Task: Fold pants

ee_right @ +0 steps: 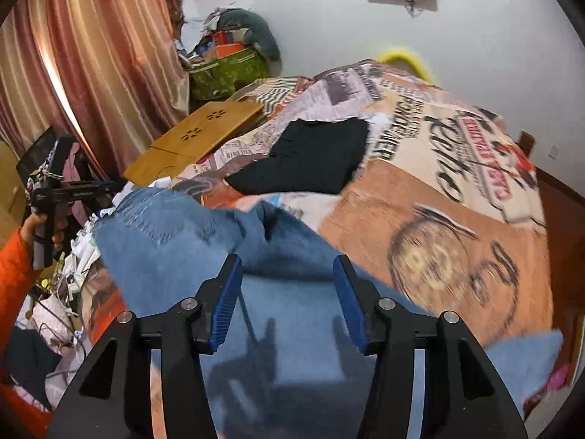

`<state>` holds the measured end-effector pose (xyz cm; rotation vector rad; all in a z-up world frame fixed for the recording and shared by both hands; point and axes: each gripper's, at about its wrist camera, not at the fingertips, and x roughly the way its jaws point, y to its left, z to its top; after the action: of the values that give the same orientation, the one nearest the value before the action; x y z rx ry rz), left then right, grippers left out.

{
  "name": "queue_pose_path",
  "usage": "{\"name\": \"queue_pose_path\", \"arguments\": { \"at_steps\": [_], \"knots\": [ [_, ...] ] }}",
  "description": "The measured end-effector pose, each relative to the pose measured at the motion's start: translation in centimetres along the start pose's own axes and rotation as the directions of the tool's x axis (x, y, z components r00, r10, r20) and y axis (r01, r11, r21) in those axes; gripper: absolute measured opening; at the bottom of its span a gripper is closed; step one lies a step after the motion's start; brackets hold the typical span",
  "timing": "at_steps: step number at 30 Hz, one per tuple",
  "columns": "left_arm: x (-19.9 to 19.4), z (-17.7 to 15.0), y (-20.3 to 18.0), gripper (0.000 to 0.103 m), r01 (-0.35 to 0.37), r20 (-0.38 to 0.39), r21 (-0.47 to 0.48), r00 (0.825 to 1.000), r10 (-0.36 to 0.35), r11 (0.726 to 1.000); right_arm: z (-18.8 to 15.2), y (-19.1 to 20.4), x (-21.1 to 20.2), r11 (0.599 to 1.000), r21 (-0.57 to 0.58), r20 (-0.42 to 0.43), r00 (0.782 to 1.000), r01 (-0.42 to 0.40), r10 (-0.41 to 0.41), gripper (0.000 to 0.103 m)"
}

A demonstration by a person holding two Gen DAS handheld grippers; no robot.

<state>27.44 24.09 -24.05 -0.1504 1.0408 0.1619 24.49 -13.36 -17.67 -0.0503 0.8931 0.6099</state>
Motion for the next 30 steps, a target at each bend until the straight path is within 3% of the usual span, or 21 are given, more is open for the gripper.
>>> {"name": "queue_pose_path", "arguments": {
  "at_steps": [4, 8, 10, 12, 15, 21, 23, 30],
  "knots": [
    [3.9, 0.3, 0.9, 0.052, 0.042, -0.089, -0.02, 0.995, -0.044, 0.999, 1.6, 0.3, 4.9, 0.996, 0.037, -0.087, 0.992, -0.084, 0.087, 0.048],
    [5.6, -0.3, 0.8, 0.05, 0.079, -0.121, -0.021, 0.989, -0.081, 0.997, 1.9, 0.3, 9.0, 0.99, 0.064, -0.174, 0.976, -0.124, 0.133, 0.048],
    [5.7, -0.5, 0.7, 0.035, 0.11, -0.115, -0.014, 0.987, -0.11, 0.994, 1.7, 0.2, 10.1, 0.985, 0.072, -0.182, 0.969, -0.154, 0.165, 0.045],
    [5.5, -0.5, 0.3, 0.017, 0.143, -0.102, -0.005, 0.984, -0.143, 0.99, 1.8, 0.2, 10.4, 0.984, 0.067, -0.175, 0.968, -0.168, 0.177, 0.012],
    [5.3, -0.2, -0.3, 0.005, 0.124, -0.077, 0.027, 0.99, -0.121, 0.992, 2.2, 0.6, 9.9, 0.984, 0.036, -0.137, 0.975, -0.173, 0.177, 0.008],
    [4.1, 0.7, -1.0, 0.005, 0.005, 0.031, 0.092, 0.999, -0.008, 0.996, 3.7, 1.8, 7.5, 0.992, -0.068, -0.013, 0.994, -0.109, 0.108, 0.007],
    [4.8, 0.8, -1.3, 0.005, -0.03, 0.028, 0.116, 0.999, 0.026, 0.993, 4.1, 1.3, 7.4, 0.994, -0.07, 0.004, 0.996, -0.088, 0.088, 0.007],
    [7.8, 1.3, -1.5, 0.007, -0.093, -0.01, 0.145, 0.995, 0.095, 0.985, 4.5, -2.1, 11.9, 0.999, -0.037, -0.081, 0.997, -0.005, 0.002, 0.007]
  ]
}}
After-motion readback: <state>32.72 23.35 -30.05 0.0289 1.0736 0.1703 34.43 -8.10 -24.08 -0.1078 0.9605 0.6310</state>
